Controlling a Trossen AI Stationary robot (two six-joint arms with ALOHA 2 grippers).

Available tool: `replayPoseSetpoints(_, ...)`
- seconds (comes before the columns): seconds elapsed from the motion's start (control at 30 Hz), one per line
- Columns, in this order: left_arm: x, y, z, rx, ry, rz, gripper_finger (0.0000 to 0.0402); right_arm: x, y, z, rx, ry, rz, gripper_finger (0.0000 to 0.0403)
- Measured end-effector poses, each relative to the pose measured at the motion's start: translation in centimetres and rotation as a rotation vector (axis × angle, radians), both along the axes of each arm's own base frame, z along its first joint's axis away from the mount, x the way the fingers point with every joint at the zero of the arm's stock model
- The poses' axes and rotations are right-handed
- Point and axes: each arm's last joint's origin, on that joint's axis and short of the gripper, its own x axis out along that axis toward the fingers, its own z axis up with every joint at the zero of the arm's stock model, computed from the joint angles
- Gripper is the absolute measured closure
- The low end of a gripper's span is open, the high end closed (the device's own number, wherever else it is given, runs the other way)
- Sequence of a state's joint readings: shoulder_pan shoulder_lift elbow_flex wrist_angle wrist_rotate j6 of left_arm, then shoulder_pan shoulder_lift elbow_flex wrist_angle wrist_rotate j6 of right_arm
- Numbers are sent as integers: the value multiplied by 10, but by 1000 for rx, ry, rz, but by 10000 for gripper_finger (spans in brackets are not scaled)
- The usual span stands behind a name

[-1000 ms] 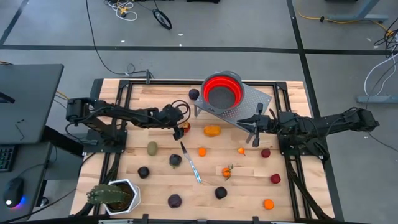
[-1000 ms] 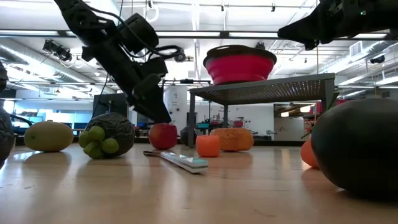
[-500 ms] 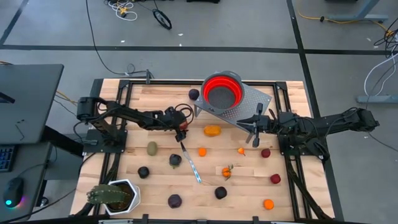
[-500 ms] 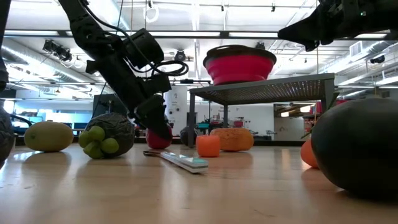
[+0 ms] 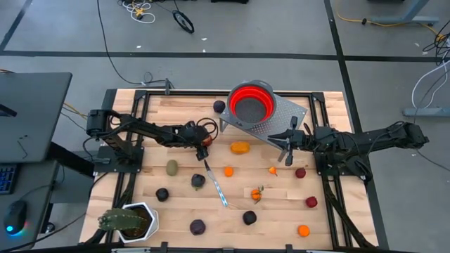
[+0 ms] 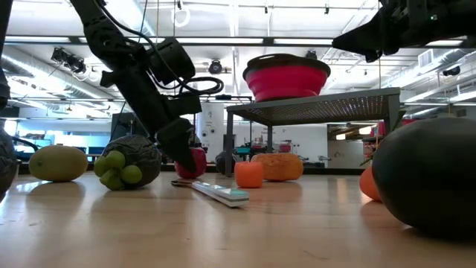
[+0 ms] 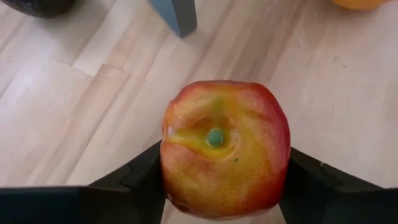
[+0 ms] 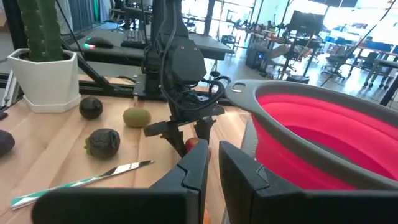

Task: Pick & Place Fruit
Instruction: Put the apple into the red strainer bowl

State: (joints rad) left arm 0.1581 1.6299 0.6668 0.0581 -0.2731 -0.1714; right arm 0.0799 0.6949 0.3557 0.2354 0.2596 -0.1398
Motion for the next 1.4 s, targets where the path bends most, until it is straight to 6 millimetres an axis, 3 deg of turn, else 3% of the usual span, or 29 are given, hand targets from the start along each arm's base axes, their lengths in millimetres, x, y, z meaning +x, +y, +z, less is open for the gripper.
replayPoseSetpoints(0.17, 5, 1, 6, 19, 7, -20, 162, 0, 0, -1, -1, 7, 0, 354)
replayPoseSetpoints(0.27, 8, 1, 22, 30, 42, -31, 161, 0, 0, -1, -1, 15, 0, 354)
replayPoseSetpoints(0.43, 6, 2, 74, 117, 34, -11, 145, 0, 0, -2, -2, 22, -1, 354)
replayPoseSetpoints(0.6, -4, 4, 137, 287, -111, 18, 155, 0, 0, -2, -3, 21, -11, 354)
replayPoseSetpoints(0.73, -11, 11, 182, 405, -373, 48, 152, 0, -1, -2, -5, 22, -28, 354)
replayPoseSetpoints(0.83, -7, 16, 200, 409, -569, -36, 143, 0, -1, -2, -5, 20, -28, 354)
replayPoseSetpoints(1.03, 12, 27, 200, 409, -744, -130, 146, 0, -1, -1, -3, 13, -28, 354)
replayPoseSetpoints(1.4, 51, 44, 166, 509, -811, -125, 136, 0, -1, -1, 15, 3, -29, 354)
